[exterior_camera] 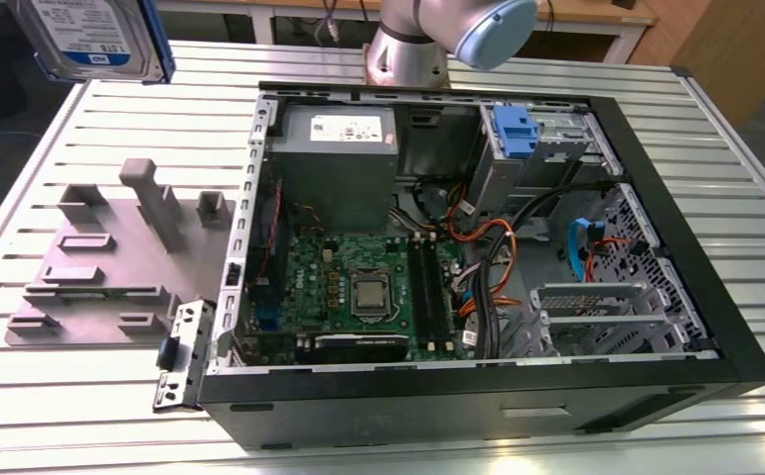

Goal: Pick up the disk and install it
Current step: 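Pick up the disk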

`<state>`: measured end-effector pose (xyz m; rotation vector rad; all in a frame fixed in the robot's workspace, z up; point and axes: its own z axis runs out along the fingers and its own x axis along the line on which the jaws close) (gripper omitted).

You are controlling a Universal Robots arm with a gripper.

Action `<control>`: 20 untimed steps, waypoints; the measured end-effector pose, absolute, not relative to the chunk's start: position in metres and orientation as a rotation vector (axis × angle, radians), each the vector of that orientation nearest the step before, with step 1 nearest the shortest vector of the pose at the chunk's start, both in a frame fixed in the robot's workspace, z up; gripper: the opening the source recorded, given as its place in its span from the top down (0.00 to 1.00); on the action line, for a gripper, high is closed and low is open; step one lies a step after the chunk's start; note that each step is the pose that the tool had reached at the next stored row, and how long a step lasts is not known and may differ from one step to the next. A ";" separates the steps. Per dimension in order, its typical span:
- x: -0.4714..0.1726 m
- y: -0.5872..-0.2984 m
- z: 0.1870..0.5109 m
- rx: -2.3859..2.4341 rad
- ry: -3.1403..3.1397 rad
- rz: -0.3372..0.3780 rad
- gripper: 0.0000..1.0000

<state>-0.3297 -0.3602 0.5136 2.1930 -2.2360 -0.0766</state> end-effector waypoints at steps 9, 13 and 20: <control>-0.317 -0.360 0.514 2.193 -2.236 -0.077 0.65; -0.311 -0.360 0.514 2.193 -2.236 -0.077 0.65; -0.296 -0.360 0.514 2.193 -2.236 -0.077 0.65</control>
